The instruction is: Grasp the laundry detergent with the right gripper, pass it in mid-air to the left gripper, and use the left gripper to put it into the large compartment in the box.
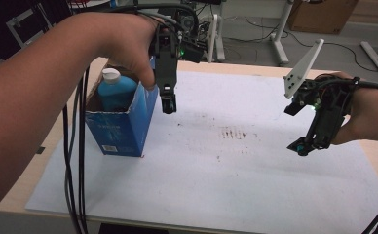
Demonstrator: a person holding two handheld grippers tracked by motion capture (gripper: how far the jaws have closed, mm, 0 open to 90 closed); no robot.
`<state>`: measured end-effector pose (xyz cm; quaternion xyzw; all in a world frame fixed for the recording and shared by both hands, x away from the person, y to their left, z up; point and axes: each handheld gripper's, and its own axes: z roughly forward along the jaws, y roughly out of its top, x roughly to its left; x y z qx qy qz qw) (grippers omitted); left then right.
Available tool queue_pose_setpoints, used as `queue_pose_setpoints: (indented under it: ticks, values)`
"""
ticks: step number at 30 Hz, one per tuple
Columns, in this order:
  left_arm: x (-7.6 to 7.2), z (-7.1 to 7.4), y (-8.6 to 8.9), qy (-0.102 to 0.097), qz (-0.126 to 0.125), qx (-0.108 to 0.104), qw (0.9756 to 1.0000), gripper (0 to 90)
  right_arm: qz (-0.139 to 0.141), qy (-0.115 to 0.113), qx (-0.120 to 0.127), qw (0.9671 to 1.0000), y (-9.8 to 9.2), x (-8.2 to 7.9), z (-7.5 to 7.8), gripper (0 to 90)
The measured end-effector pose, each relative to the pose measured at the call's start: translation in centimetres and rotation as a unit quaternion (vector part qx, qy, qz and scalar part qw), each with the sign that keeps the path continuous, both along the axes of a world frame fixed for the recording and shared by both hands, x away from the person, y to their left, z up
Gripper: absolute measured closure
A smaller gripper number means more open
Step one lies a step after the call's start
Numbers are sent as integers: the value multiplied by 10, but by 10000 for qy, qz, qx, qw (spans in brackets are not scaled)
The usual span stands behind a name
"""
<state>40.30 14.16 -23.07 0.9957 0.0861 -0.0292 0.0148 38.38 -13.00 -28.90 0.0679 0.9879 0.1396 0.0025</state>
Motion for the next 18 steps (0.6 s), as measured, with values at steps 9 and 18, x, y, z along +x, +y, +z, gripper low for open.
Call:
queue_pose_setpoints:
  ticks: [9,18]
  values:
    - [3,-8,-7,41,-91,-80,9999,16,82,-6,-188,9998,2,4,-7,6]
    - [2,-12,-7,67,-92,-124,9999,16,53,26,-272,9996,3,5,-8,6]
